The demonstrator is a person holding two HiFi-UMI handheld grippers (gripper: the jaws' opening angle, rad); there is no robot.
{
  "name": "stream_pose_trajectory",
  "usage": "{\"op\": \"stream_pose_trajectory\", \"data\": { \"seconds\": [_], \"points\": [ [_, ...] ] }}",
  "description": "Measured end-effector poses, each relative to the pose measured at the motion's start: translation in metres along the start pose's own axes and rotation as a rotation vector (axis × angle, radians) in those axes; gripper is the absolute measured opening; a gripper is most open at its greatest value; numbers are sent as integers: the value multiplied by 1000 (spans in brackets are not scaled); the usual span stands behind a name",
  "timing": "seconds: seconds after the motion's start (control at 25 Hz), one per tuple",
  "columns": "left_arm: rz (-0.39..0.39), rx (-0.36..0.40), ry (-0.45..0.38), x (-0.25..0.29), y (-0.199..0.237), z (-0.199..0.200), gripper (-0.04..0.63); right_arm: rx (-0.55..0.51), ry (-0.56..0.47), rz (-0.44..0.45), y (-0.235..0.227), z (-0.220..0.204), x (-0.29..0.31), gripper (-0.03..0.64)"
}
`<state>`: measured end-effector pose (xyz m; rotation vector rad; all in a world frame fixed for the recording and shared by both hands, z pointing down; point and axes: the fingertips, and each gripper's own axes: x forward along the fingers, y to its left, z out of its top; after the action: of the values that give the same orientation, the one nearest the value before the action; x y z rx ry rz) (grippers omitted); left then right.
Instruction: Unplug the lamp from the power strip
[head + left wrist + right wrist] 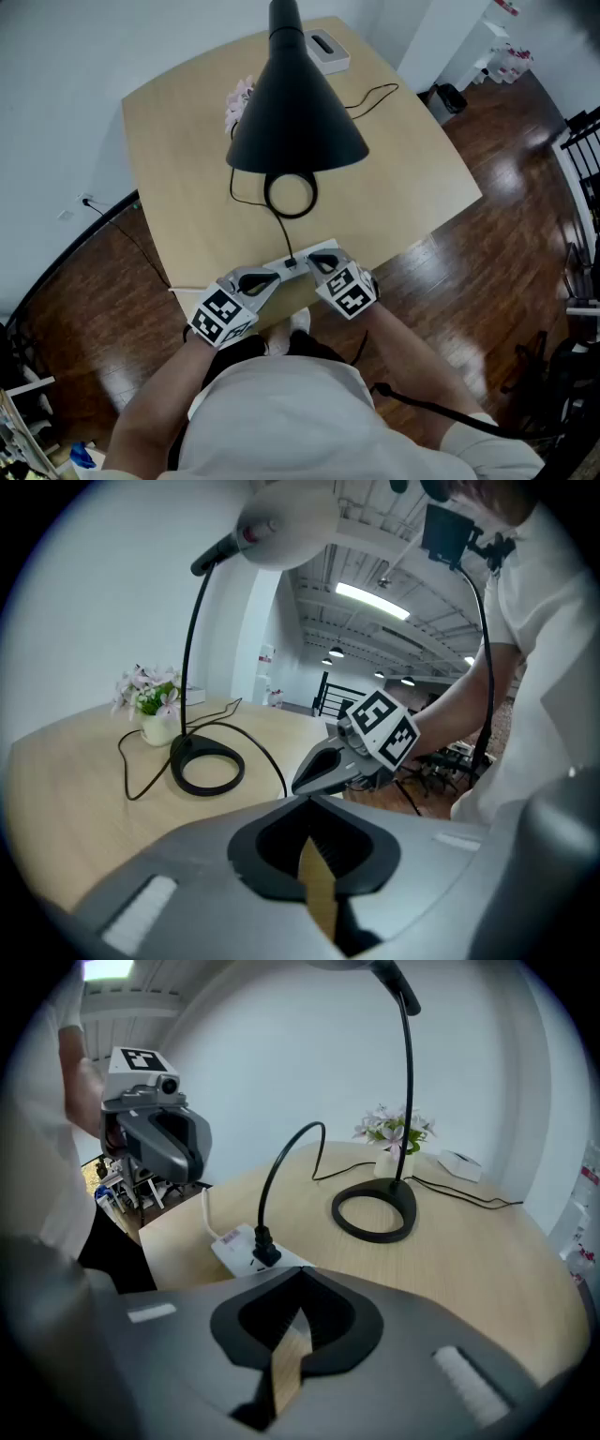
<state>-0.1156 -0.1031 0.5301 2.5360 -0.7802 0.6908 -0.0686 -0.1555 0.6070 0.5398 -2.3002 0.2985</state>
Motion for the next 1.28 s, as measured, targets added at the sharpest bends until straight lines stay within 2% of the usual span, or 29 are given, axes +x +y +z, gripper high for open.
{"op": "stream_pose_trajectory", "data": {
  "seconds": [0.28, 0.52, 0.88, 1.28],
  "points": [
    [19, 56, 122, 39, 32, -21, 41, -23, -30, -2, -4, 0, 7, 6],
    [4, 103, 200, 62, 35, -33, 87, -8, -40, 7, -3, 0, 6, 6],
    [20, 170, 237, 78, 34, -40, 58, 19, -37, 19, -2, 0, 5, 6],
    [45, 215, 260, 75, 33, -39, 49, -21, 61, 7, -1, -1, 8, 6]
  ]
}}
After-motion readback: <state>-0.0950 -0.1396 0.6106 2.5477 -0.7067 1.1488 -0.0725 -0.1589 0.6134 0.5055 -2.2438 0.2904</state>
